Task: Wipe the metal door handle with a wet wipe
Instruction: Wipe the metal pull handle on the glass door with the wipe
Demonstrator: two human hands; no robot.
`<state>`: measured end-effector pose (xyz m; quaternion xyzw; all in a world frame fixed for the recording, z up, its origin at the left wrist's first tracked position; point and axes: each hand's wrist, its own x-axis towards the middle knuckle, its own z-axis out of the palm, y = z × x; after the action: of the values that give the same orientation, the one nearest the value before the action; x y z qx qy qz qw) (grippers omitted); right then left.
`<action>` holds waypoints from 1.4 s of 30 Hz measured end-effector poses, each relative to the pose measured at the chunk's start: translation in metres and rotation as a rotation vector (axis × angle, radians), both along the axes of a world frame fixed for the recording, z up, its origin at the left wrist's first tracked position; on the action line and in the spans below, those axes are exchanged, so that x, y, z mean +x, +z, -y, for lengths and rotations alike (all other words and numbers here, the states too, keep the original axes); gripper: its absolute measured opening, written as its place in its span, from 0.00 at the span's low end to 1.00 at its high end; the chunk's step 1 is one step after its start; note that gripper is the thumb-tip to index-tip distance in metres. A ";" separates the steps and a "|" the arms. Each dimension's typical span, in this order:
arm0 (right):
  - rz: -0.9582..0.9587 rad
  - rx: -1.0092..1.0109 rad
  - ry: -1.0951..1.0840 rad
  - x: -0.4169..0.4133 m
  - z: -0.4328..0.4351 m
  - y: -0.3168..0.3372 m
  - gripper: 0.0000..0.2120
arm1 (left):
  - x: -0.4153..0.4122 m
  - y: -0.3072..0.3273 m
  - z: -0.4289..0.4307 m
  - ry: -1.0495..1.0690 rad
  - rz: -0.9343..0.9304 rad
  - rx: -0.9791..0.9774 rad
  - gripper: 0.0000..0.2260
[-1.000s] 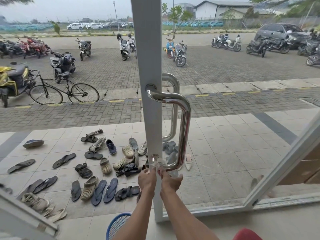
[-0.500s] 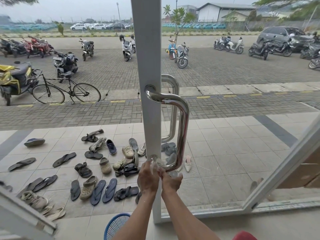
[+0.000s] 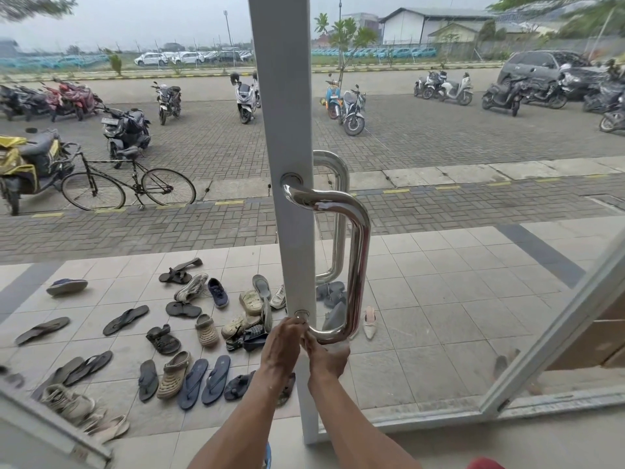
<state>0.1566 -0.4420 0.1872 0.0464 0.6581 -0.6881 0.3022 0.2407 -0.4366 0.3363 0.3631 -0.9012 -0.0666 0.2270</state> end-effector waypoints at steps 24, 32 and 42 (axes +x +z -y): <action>0.103 -0.098 0.122 -0.013 -0.021 0.024 0.64 | -0.025 -0.012 -0.020 0.658 -1.125 1.418 0.08; 0.202 -0.164 0.168 -0.018 -0.078 0.137 0.53 | -0.033 -0.009 -0.011 0.794 -1.268 1.422 0.09; 0.146 -0.126 0.107 -0.047 -0.100 0.144 0.51 | -0.055 0.030 0.025 1.002 -0.655 1.081 0.27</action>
<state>0.1093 -0.3420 0.3315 0.0419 0.5915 -0.7056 0.3879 0.1853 -0.4619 0.3659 0.7455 -0.3622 -0.4869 0.2756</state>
